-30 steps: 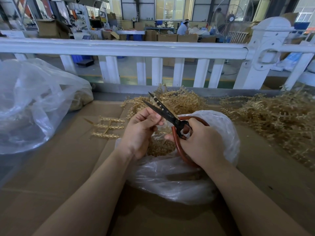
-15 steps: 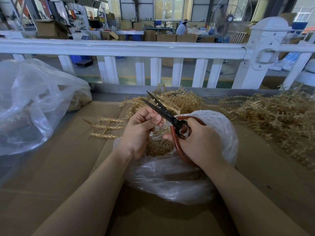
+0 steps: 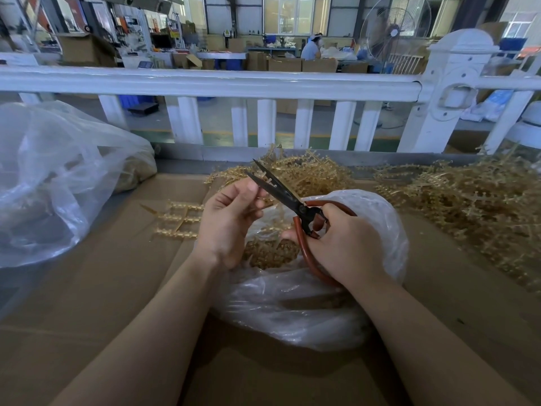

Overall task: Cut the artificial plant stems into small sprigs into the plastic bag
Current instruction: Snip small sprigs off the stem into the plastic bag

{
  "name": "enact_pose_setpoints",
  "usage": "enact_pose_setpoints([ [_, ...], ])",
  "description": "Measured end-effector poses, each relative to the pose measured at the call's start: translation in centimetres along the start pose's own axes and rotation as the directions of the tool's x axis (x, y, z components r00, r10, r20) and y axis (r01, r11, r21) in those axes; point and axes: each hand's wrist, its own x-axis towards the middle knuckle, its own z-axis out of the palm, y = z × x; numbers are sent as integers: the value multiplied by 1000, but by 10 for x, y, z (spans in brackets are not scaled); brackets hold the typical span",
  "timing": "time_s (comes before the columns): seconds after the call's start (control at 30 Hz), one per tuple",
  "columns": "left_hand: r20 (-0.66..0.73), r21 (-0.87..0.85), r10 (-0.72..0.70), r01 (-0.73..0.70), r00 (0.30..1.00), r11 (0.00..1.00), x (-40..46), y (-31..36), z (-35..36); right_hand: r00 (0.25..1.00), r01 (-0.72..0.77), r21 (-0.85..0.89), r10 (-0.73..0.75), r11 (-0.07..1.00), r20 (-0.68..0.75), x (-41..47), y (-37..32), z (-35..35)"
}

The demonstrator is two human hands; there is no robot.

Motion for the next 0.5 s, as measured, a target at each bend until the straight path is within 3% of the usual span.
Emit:
enact_pose_setpoints([
  [0.5,102,102,-31,21,994,995,-1,-1,0,998,26,41,-28,999,51,0,-2,-3],
])
